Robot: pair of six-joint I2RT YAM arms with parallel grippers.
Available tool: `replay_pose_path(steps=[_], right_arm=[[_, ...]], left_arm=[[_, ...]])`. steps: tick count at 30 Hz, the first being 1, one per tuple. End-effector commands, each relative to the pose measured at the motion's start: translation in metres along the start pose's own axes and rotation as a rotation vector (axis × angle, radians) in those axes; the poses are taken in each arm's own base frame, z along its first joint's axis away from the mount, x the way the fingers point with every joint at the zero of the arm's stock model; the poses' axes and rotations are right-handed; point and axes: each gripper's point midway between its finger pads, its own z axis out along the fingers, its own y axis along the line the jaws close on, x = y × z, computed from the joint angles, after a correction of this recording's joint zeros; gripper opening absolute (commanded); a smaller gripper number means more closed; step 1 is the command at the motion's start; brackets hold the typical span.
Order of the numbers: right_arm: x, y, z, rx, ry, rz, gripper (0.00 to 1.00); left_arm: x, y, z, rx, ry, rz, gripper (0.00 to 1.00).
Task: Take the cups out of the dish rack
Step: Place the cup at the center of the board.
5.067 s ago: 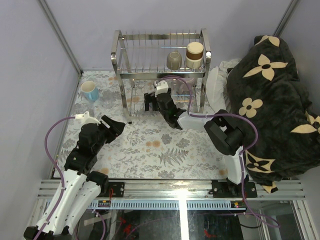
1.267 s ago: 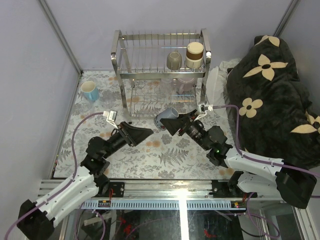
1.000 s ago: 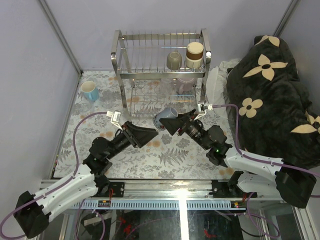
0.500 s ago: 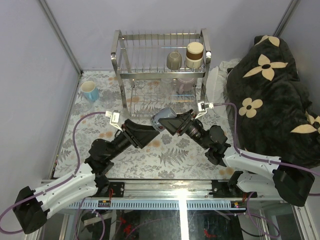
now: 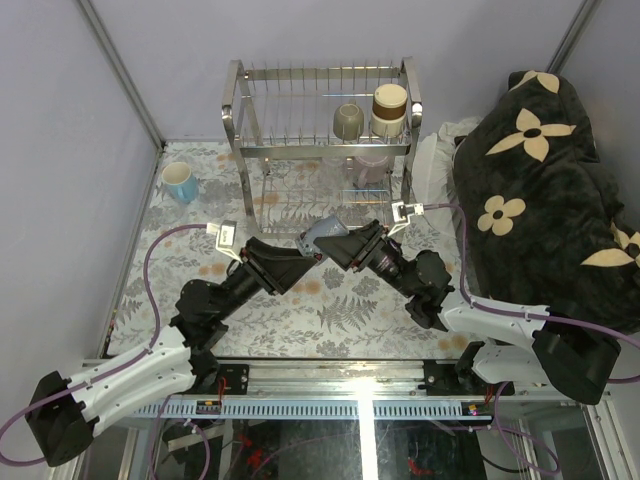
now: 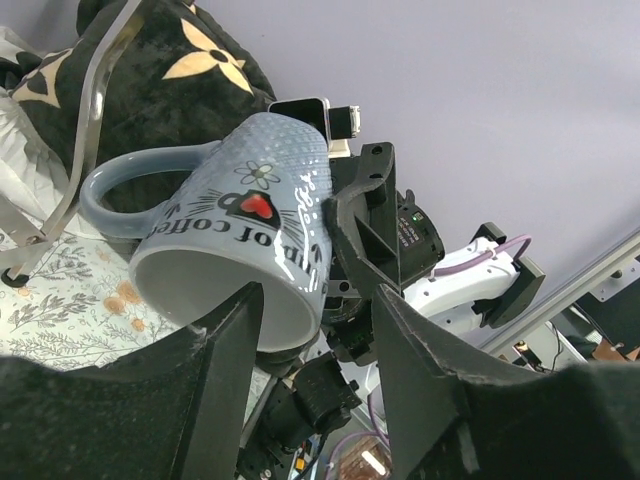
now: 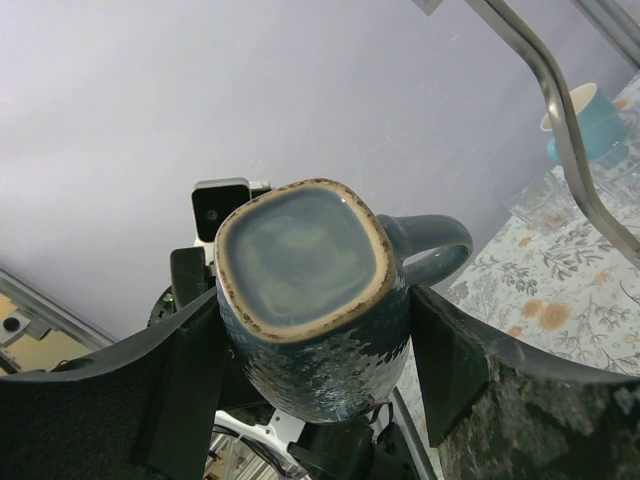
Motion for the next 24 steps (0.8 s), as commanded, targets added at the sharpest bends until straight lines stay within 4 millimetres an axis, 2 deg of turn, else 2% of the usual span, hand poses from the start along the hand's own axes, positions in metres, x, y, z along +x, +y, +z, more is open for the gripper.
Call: replay_pose_path(steps=[1,13,15,20,24], right_arm=[[-0.027,0.048,0.006,-0.169,-0.092,0.017,0.0],[-0.021,0.039,0.008,-0.159,-0.082,0.025,0.0],[-0.021,0.039,0.008,-0.158,-0.082,0.021,0.0],[-0.02,0.039,0.007,-0.158,-0.078,0.01,0.0],[-0.019,0.038,0.005,-0.157,-0.076,0.007,0.0]], left_arm=[[-0.024,-0.021,0.006,0.059,-0.09,0.035,0.46],[-0.027,-0.017,0.011,0.039,-0.112,0.025,0.43],[-0.027,-0.016,0.011,0.037,-0.115,0.024,0.36],[-0.028,-0.014,0.013,0.021,-0.117,0.027,0.26],[-0.03,-0.009,0.014,-0.01,-0.122,0.022,0.07]])
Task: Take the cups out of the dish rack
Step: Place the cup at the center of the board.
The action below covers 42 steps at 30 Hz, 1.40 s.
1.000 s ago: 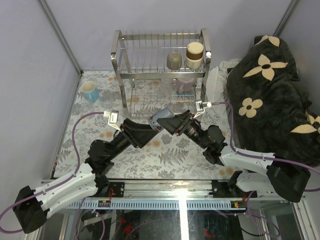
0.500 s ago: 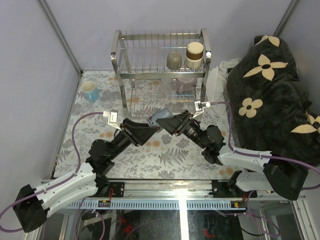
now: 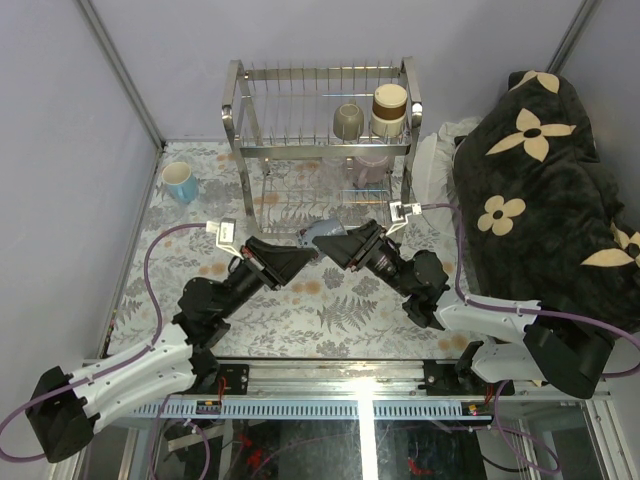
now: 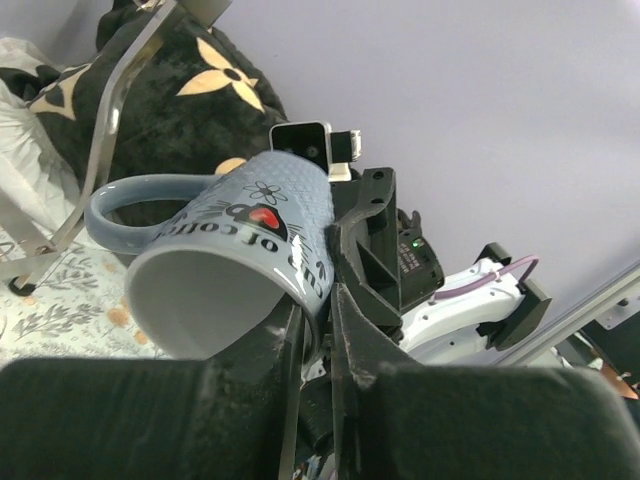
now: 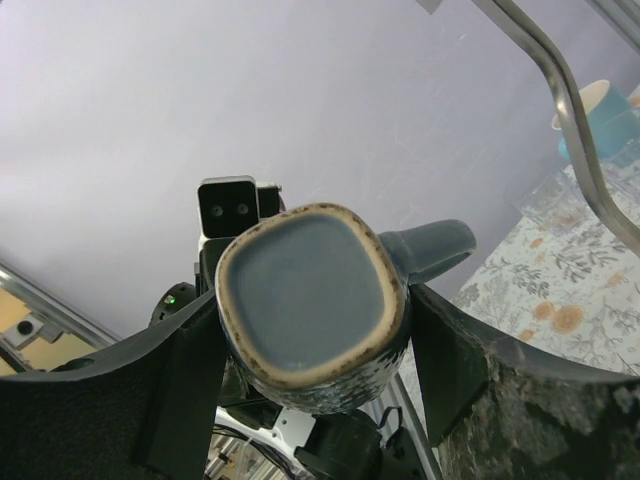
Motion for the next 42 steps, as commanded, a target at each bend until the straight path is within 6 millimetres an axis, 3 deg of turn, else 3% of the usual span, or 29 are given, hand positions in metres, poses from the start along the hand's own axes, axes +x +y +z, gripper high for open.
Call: replay_pose_path(steps=[1,7,19,25,31,35,42], right_arm=[[-0.022,0.041,0.002,-0.144,-0.074,-0.016,0.0],[-0.021,0.039,0.0,-0.142,-0.074,-0.021,0.01],[-0.024,0.024,-0.014,-0.079,-0.113,-0.054,0.74],[-0.024,0.018,-0.016,-0.06,-0.113,-0.067,0.93],[-0.024,0.011,-0.02,-0.014,-0.107,-0.096,1.0],[-0.027,-0.001,-0.03,0.065,-0.11,-0.147,0.99],[-0.034,-0.013,-0.053,0.182,-0.1,-0.249,1.0]], left_arm=[[-0.023,-0.018,0.009,0.029,-0.082,0.027,0.03],[-0.028,-0.016,0.007,0.007,-0.097,0.038,0.0],[-0.043,-0.013,0.002,-0.056,-0.139,0.112,0.0],[-0.049,-0.009,0.001,-0.093,-0.152,0.137,0.0],[-0.051,-0.003,-0.001,-0.14,-0.149,0.161,0.0],[-0.064,0.007,-0.01,-0.257,-0.172,0.168,0.0],[-0.082,0.043,-0.058,-0.629,-0.171,0.15,0.0]])
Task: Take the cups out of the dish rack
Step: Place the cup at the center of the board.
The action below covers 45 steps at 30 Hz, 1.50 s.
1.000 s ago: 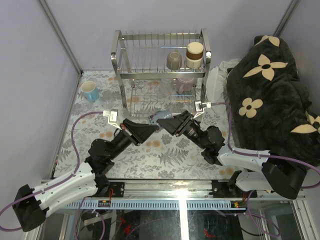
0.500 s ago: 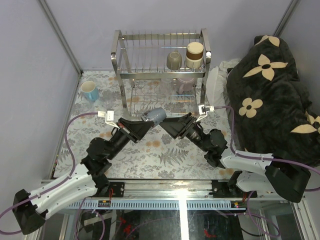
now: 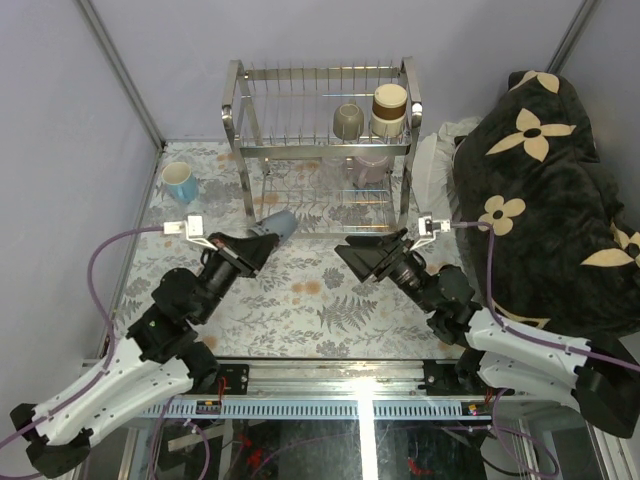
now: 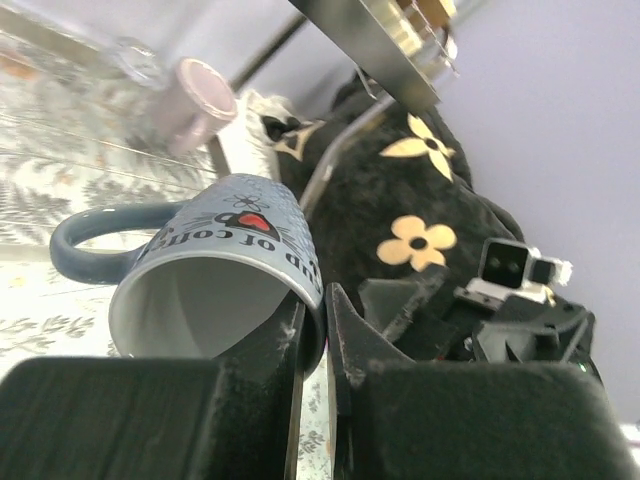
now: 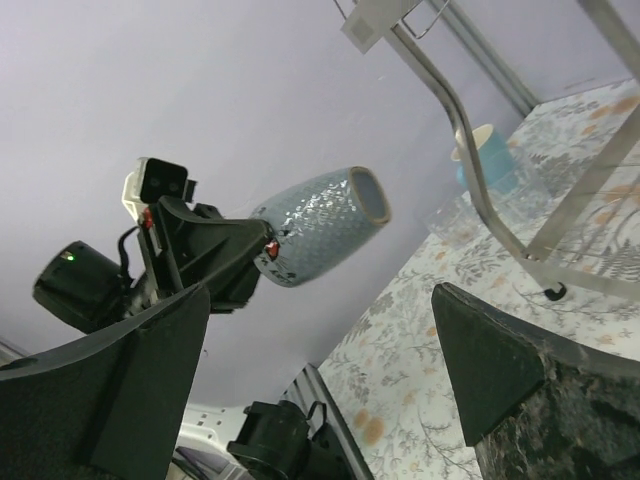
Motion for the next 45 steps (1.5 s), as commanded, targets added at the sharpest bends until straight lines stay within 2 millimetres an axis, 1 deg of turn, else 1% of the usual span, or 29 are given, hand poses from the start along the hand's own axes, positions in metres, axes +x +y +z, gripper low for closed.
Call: replay_pose_path(steps=[1,2,6,10,12,14,19,24,26,28,30,33,34,37,39,42,45], right_arm=[[-0.011,-0.014,-0.011,0.089,-0.024,-0.104,1.0],[-0.013,-0.015,-0.014,0.1,-0.023,-0.12,1.0],[-0.018,-0.02,-0.027,0.176,0.028,-0.199,1.0],[-0.026,-0.02,-0.041,0.221,0.048,-0.265,1.0],[-0.03,-0.02,-0.048,0.234,0.054,-0.288,1.0],[-0.032,-0.019,-0.054,0.237,0.055,-0.305,1.0],[-0.038,-0.022,-0.066,0.251,0.035,-0.336,1.0],[-0.042,-0.022,-0.071,0.251,0.023,-0.367,1.0],[-0.044,-0.023,-0.073,0.257,0.017,-0.374,1.0],[-0.045,-0.023,-0.075,0.256,0.012,-0.378,1.0],[-0.046,-0.024,-0.077,0.258,0.005,-0.382,1.0],[-0.047,-0.024,-0.081,0.259,-0.002,-0.391,1.0],[-0.046,-0.027,-0.082,0.264,-0.002,-0.395,1.0],[-0.045,-0.028,-0.085,0.265,-0.003,-0.389,1.0],[-0.045,-0.028,-0.086,0.26,-0.002,-0.386,1.0],[-0.046,-0.028,-0.086,0.265,-0.003,-0.388,1.0],[-0.045,-0.029,-0.087,0.266,0.0,-0.387,1.0]], left_arm=[[-0.034,0.035,-0.026,-0.273,-0.07,-0.002,0.0],[-0.037,0.045,-0.034,-0.338,-0.073,0.003,0.0],[-0.05,0.067,-0.063,-0.484,-0.09,0.025,0.0],[-0.059,0.098,-0.084,-0.651,-0.138,0.077,0.0],[-0.062,0.111,-0.091,-0.733,-0.149,0.124,0.0],[-0.064,0.12,-0.093,-0.794,-0.161,0.166,0.0],[-0.058,0.133,-0.08,-0.879,-0.154,0.248,0.0],[-0.053,0.145,-0.066,-0.958,-0.134,0.315,0.0],[-0.054,0.15,-0.058,-0.979,-0.121,0.318,0.0],[-0.059,0.161,-0.05,-0.995,-0.107,0.3,0.0],[-0.059,0.174,-0.04,-0.997,-0.053,0.256,0.0],[-0.074,0.194,-0.031,-1.018,-0.035,0.21,0.0],[-0.081,0.199,-0.027,-1.033,-0.039,0.216,0.0],[-0.095,0.217,-0.014,-1.08,-0.017,0.243,0.0],[-0.102,0.23,-0.006,-1.107,-0.003,0.242,0.0],[-0.108,0.248,0.008,-1.104,-0.002,0.218,0.0],[-0.111,0.273,0.015,-1.138,0.009,0.2,0.0]])
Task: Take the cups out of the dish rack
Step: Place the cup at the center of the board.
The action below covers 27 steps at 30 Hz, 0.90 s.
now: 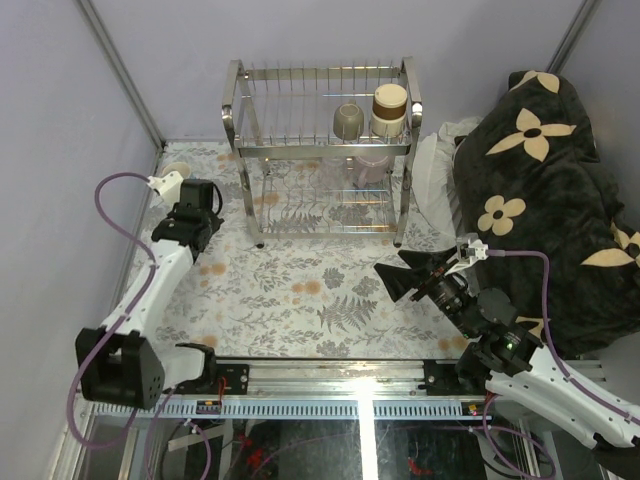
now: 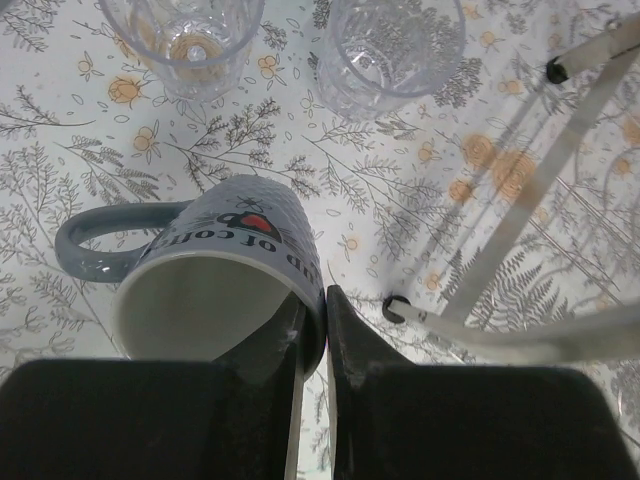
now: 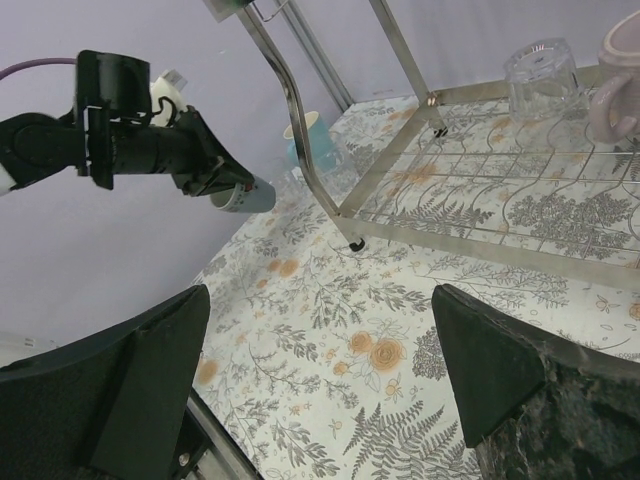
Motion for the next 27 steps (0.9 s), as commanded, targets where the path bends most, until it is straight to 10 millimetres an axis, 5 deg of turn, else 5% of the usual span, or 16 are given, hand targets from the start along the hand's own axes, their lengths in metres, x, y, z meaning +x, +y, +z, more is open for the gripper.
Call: replay_pose_path(steps=[1,7,16,27], right_arm=[[-0.013,0.001,0.0,0.004,-0.05,-0.009,1.0],[-0.011,-0.001,0.001,0.01,-0.044,-0.007,1.0],[-0.009,-0.004,0.001,0.024,-0.042,-0.008,1.0],[-0.003,-0.004,0.005,0.023,-0.022,-0.006,1.0]], left_arm=[[-0.03,-0.024,0.025,0.076,-0.047,-0.027,0.0],[-0.034,-0.032,0.058,0.038,-0.003,0.01,0.0],[-0.017,-0.014,0.105,-0.034,0.113,0.001,0.0],[-0.003,-0.003,0.129,-0.064,0.186,0.008,0.0]])
